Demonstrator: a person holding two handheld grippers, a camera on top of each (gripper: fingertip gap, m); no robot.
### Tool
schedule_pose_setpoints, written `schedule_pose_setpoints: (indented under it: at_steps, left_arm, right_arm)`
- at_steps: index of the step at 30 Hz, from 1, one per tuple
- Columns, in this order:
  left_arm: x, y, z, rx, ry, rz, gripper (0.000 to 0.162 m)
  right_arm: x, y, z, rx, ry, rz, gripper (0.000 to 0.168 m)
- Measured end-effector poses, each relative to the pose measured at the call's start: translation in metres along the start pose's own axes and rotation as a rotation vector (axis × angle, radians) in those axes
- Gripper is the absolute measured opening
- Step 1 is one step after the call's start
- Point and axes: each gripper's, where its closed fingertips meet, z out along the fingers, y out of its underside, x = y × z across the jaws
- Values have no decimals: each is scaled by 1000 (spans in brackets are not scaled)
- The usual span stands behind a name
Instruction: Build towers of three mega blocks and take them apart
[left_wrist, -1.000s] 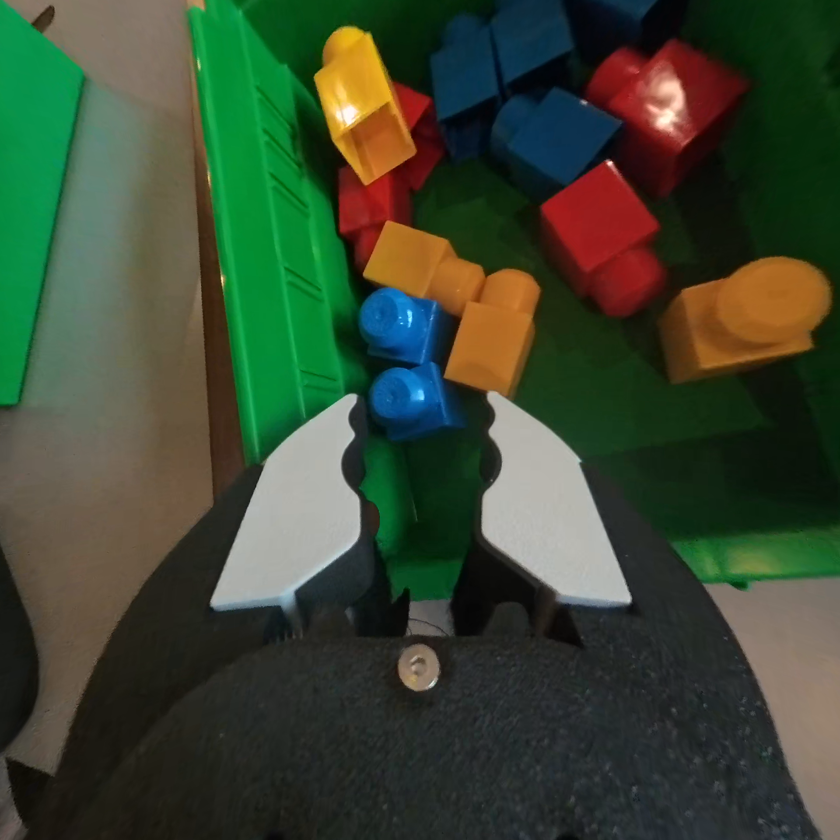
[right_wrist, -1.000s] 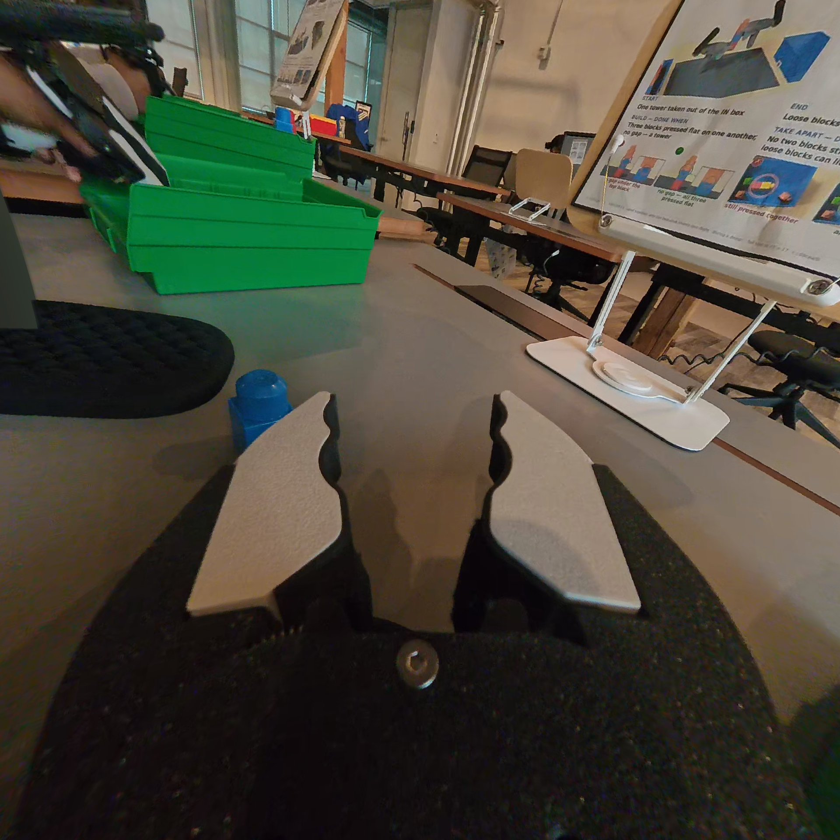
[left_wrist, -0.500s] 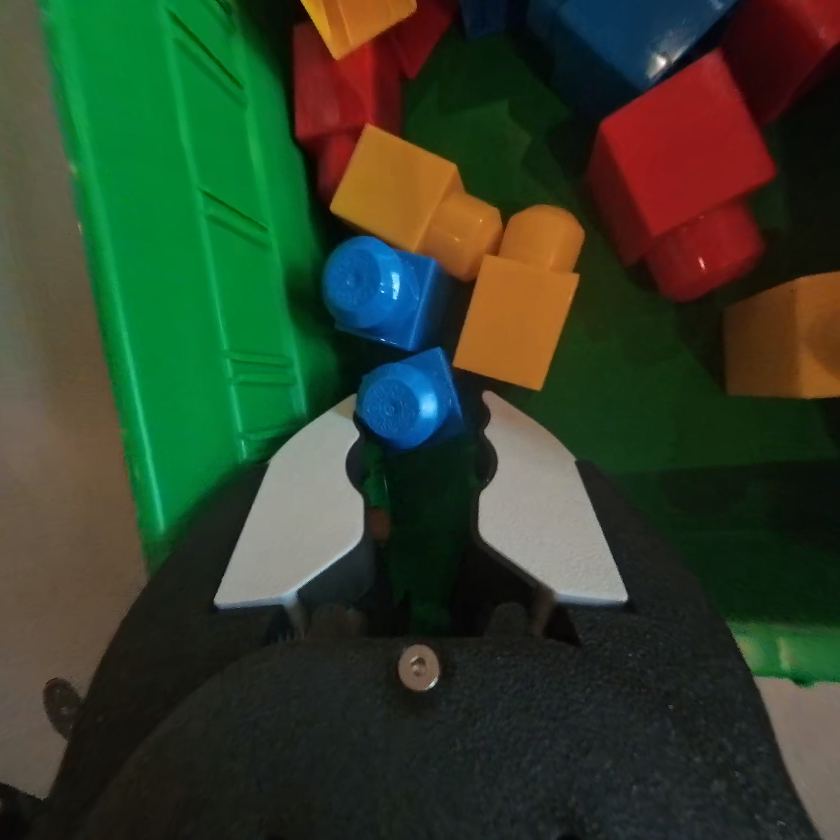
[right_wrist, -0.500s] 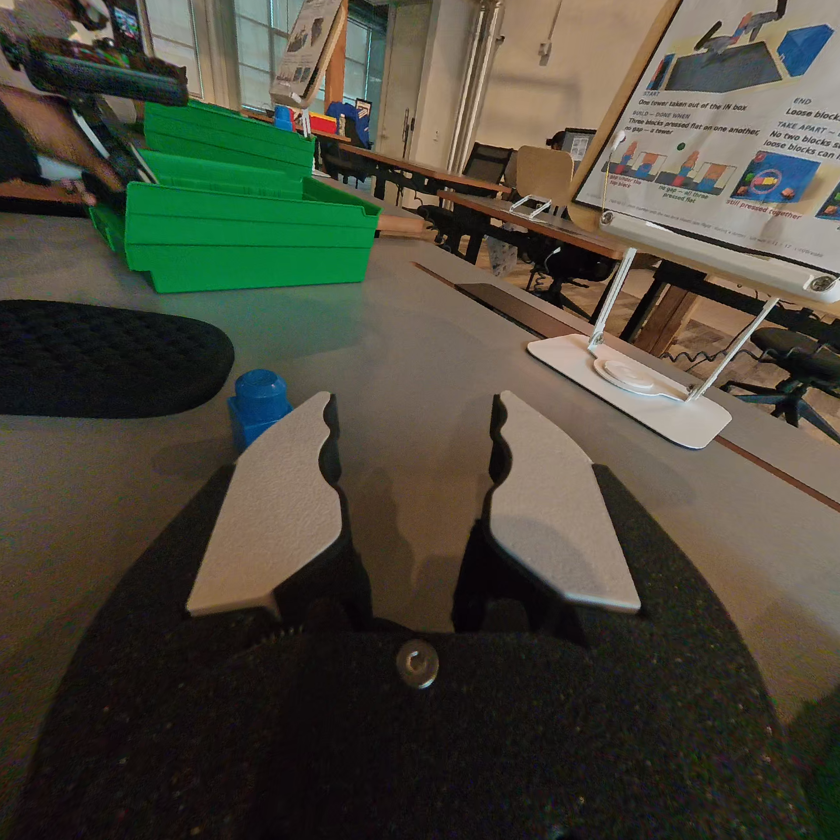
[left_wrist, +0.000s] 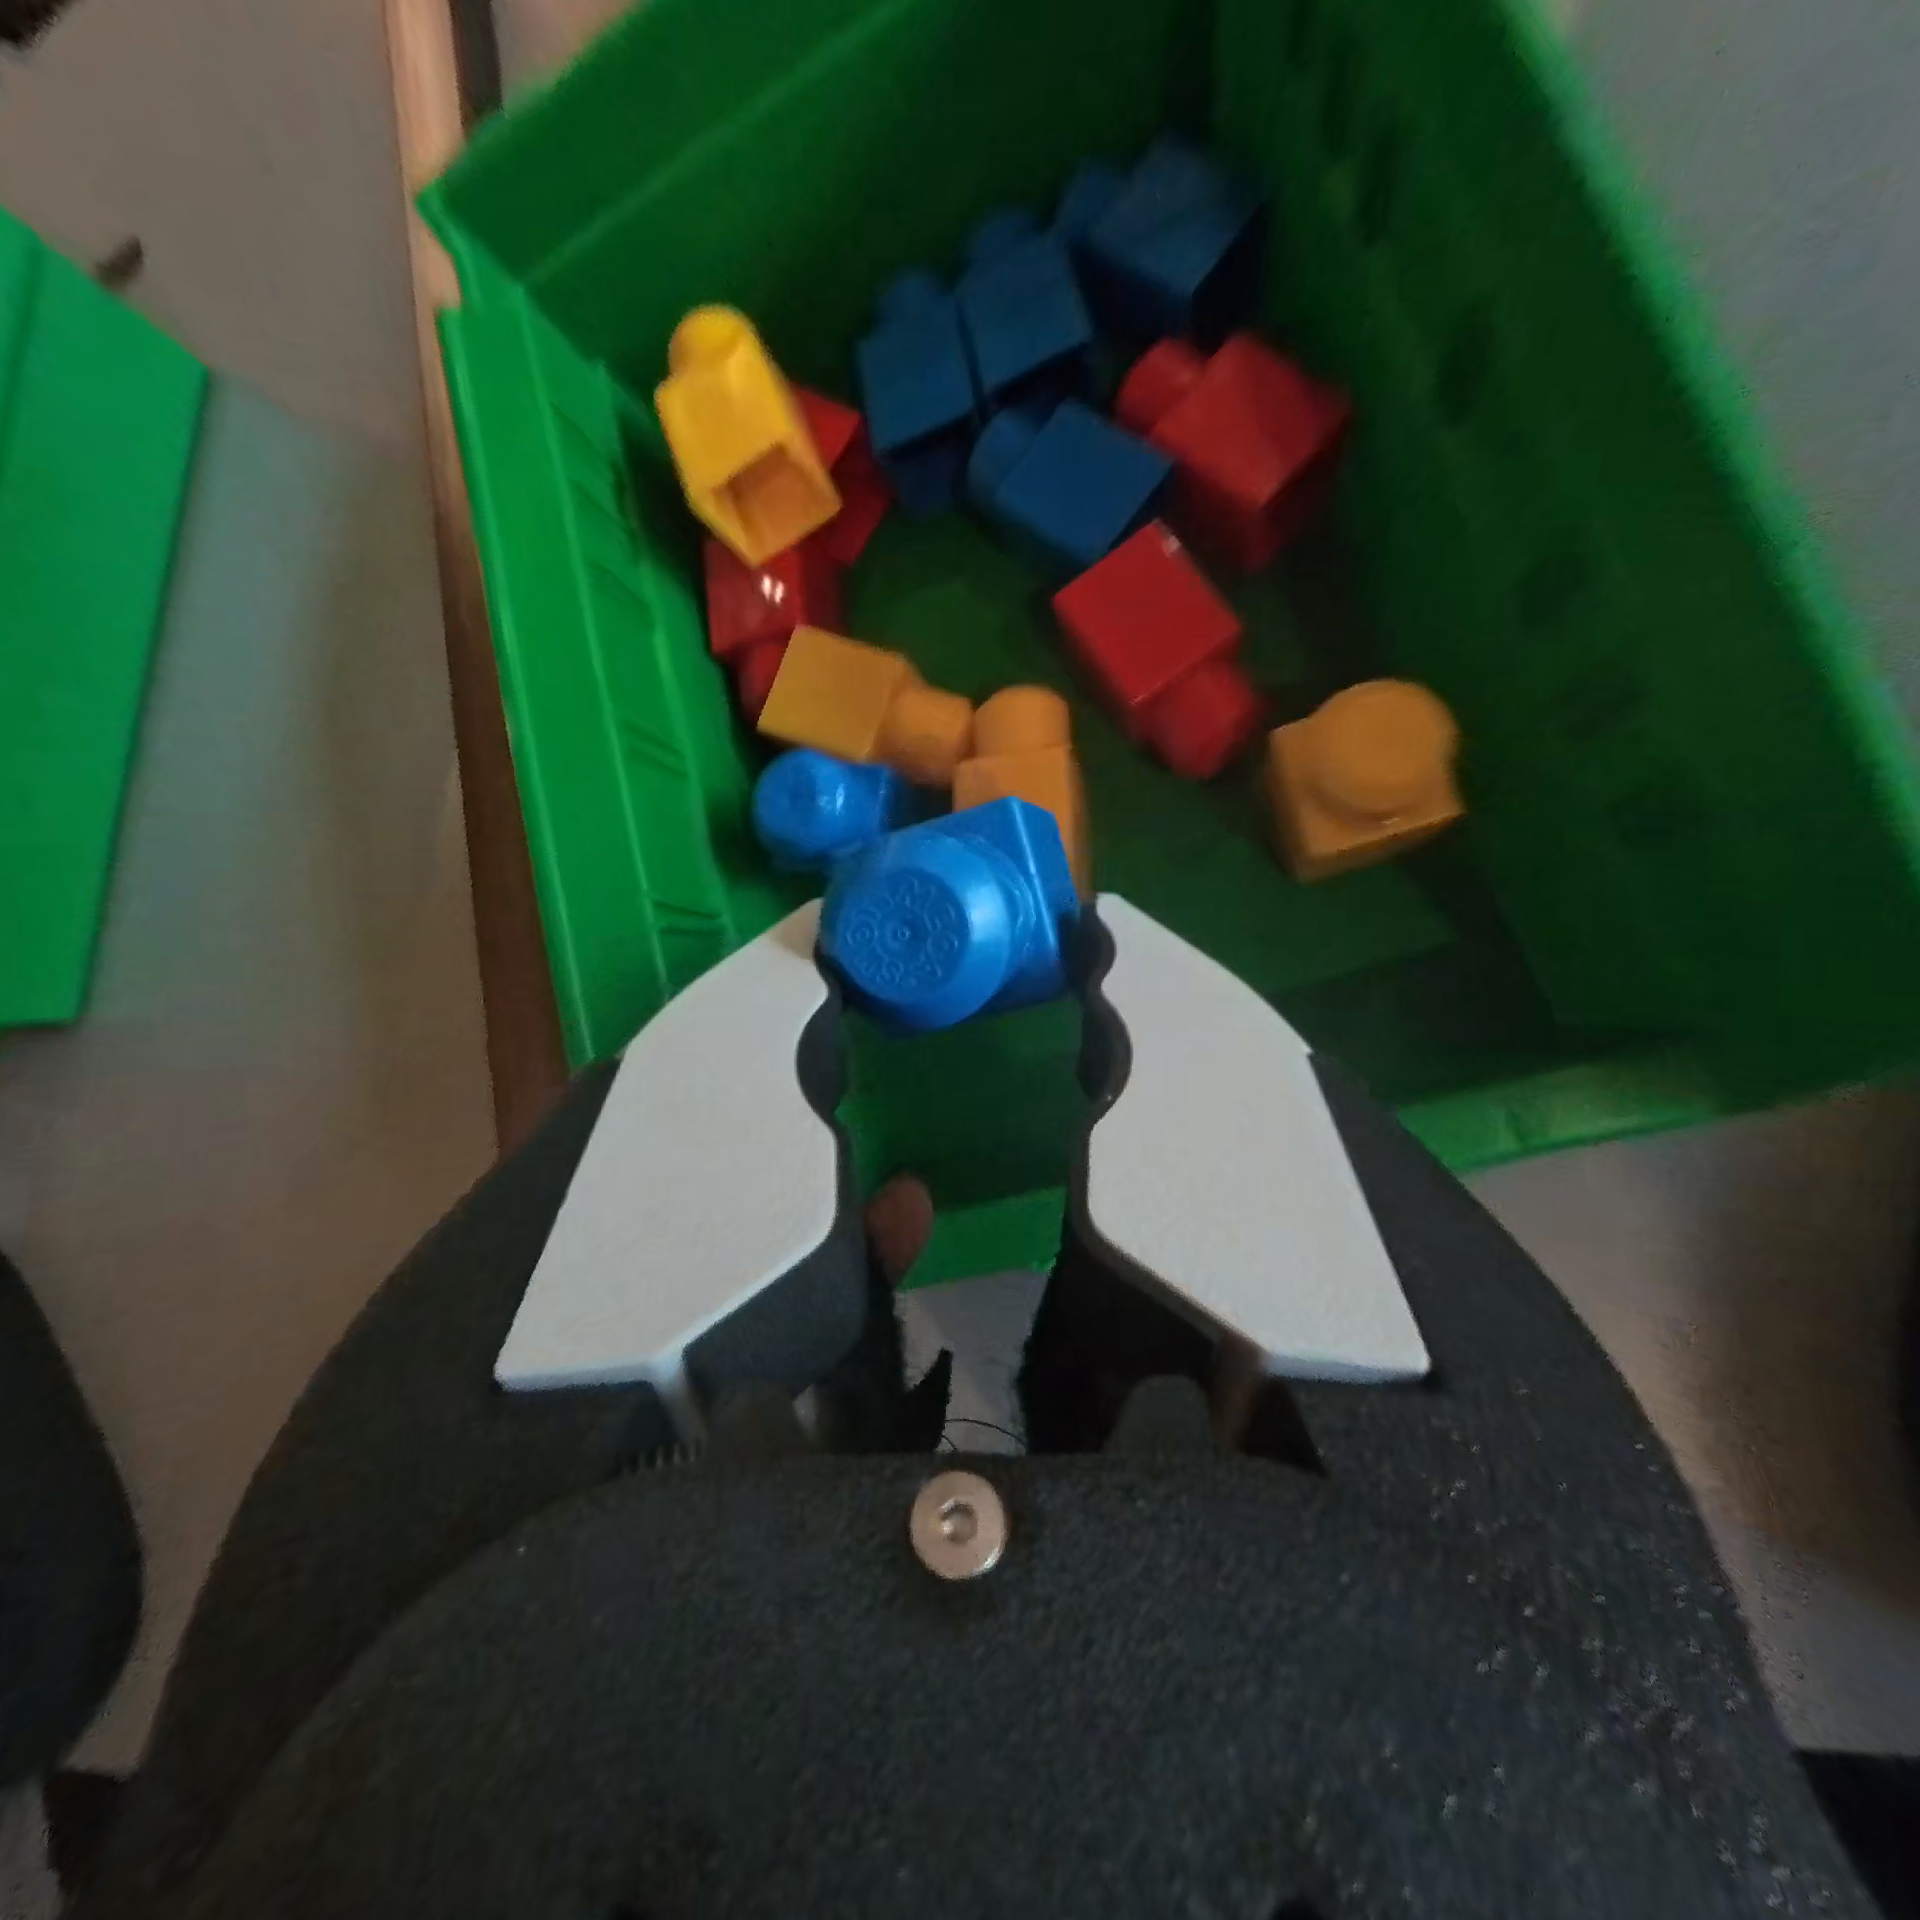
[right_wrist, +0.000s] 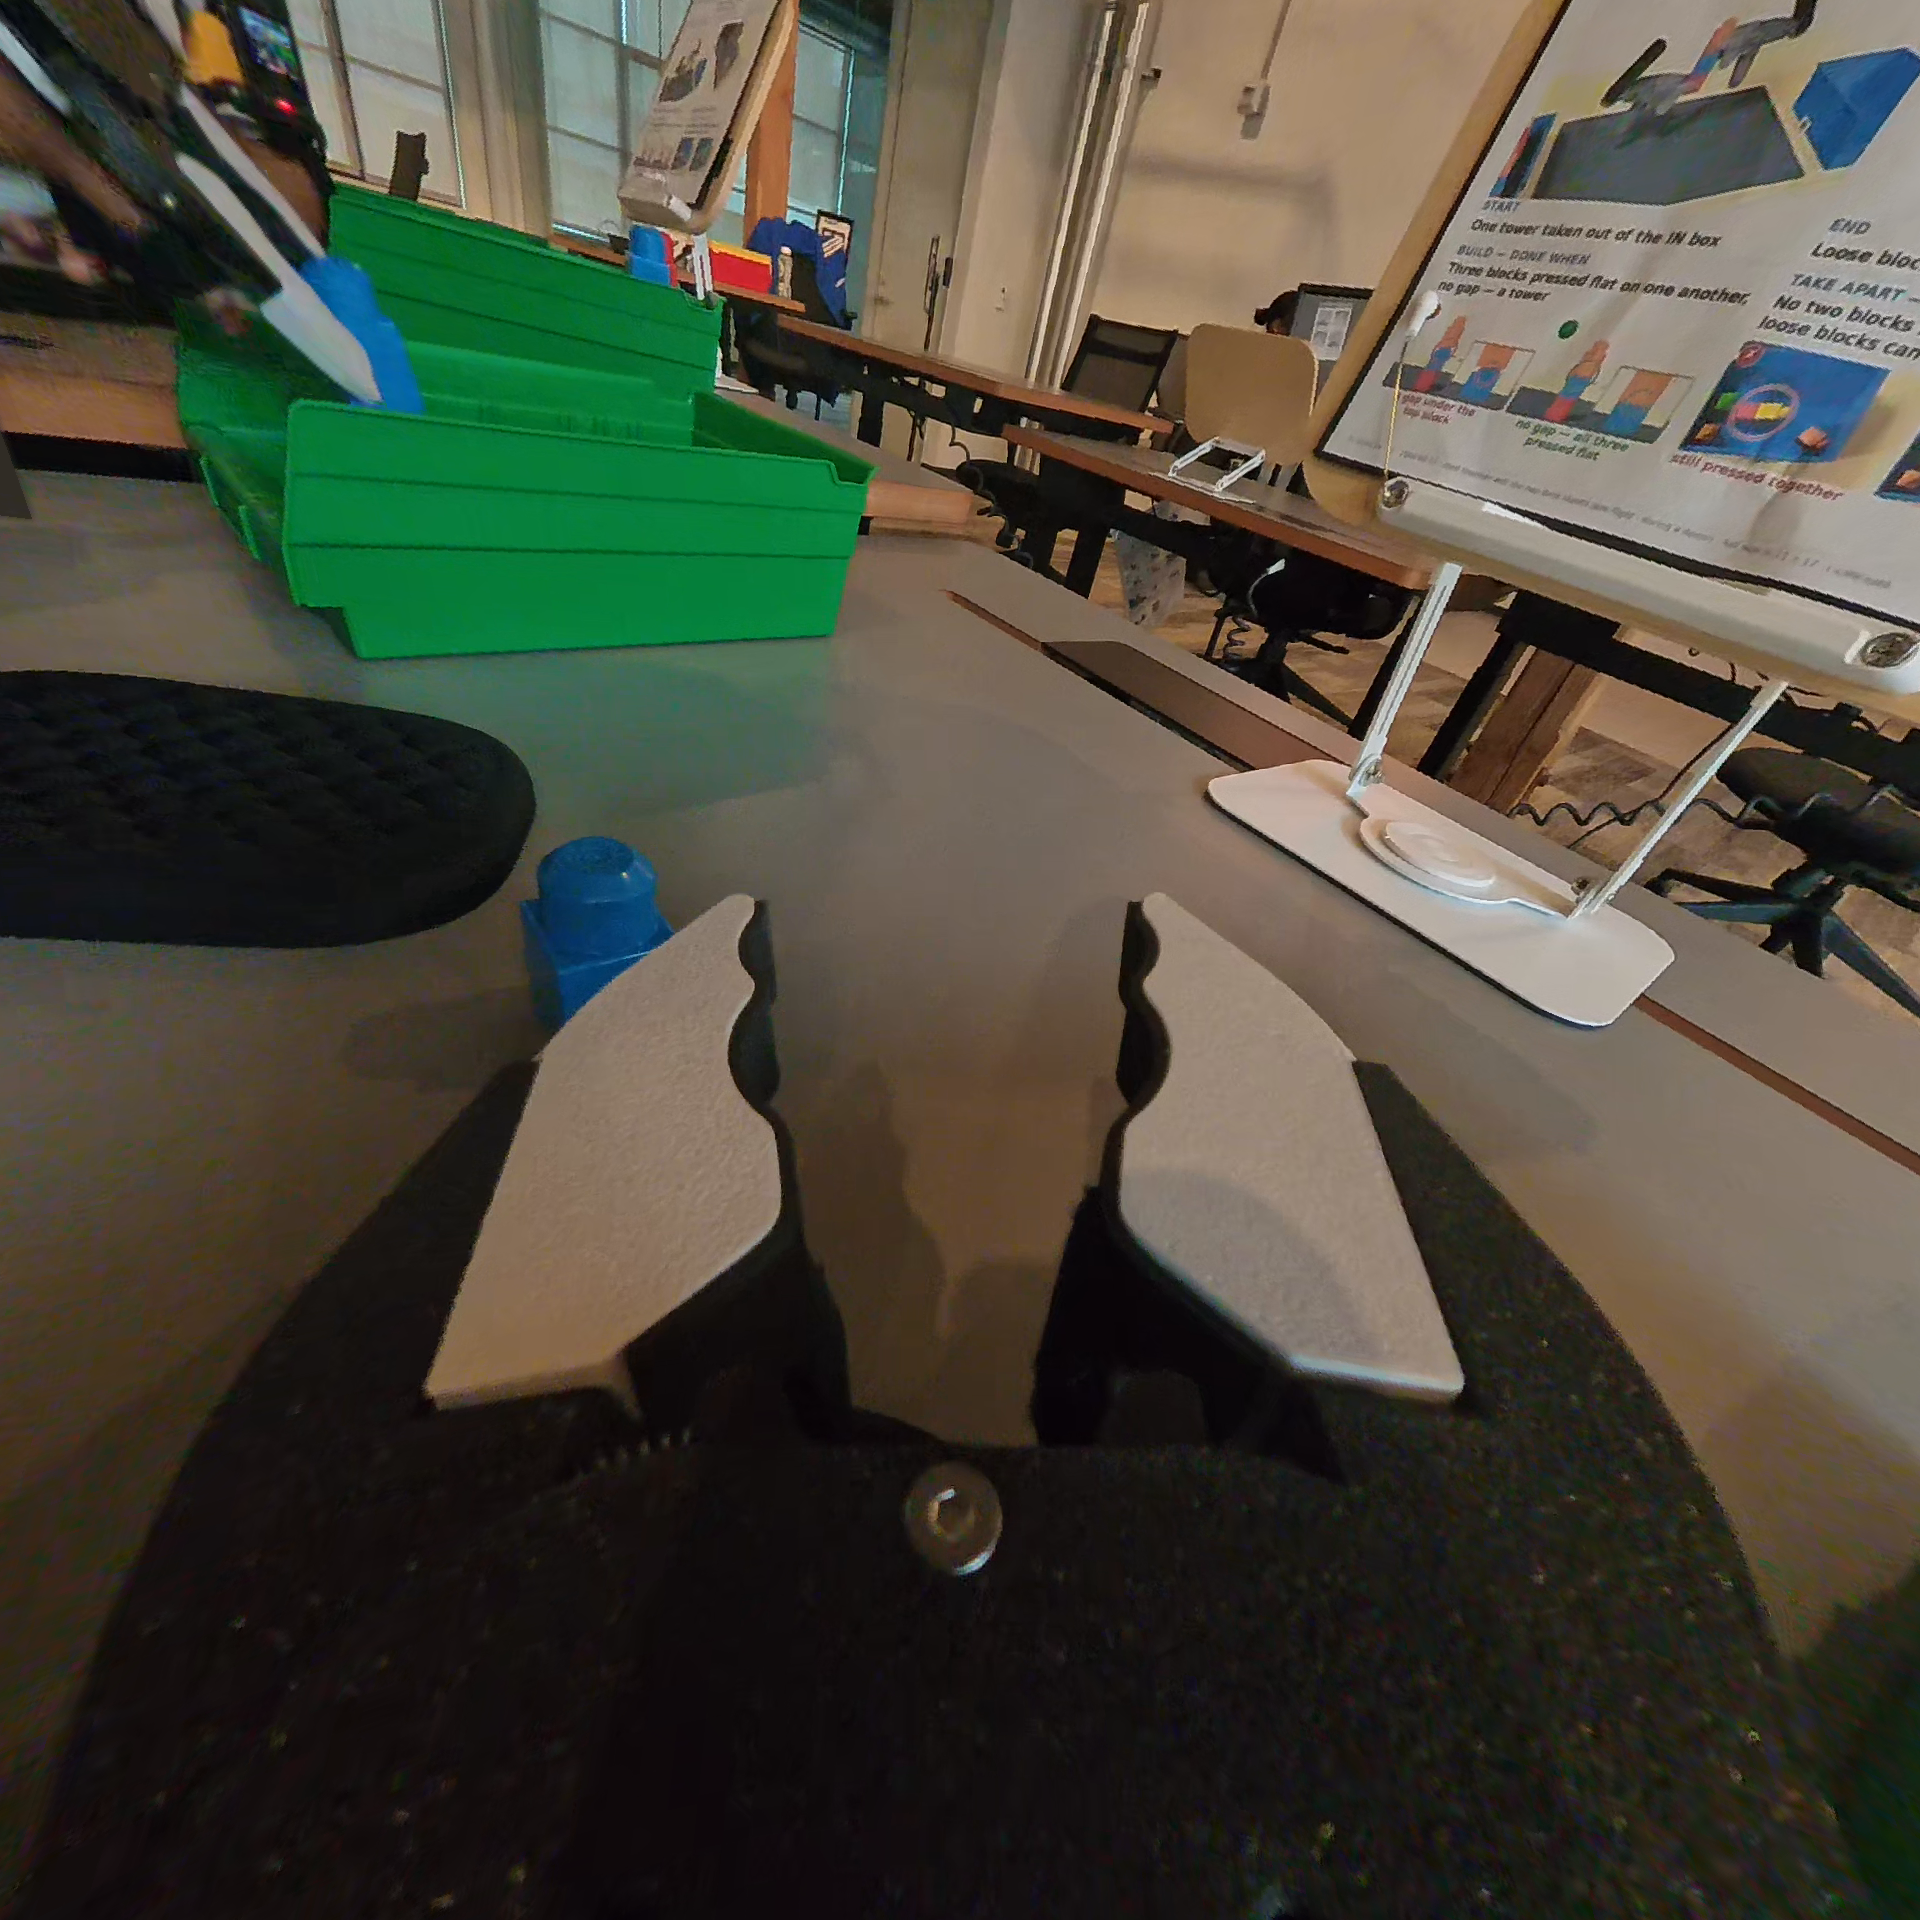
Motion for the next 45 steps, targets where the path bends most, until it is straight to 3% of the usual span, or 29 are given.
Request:
schedule_pose_setpoints:
  at_steps: [7, 13, 22, 29, 34, 38, 45]
  left_arm:
    - [72, -61, -46, 235, 181, 176, 41]
    - [156, -91, -77, 355, 374, 388, 41]
    - [242, -104, -100, 410, 557, 598, 40]
    - [283, -106, -100, 409, 578, 650, 41]
    - [299, -109, -93, 394, 538, 674, 40]
    - [307, -107, -89, 379, 507, 714, 41]
    - [312, -105, -85, 376, 490, 730, 41]
  right_arm:
    - [0, -1, -1, 9, -3, -1, 64]
    - [-14, -10, 1, 6, -80, -32, 64]
    - [-71, -89, 18, 104, -336, -106, 56]
    - [-92, -123, 49, 46, -321, -20, 49]
    - [-110, -105, 71, -115, -331, -33, 48]
    - [-107, -98, 78, -157, -306, -17, 34]
    - [-110, -84, 79, -225, -327, -52, 26]
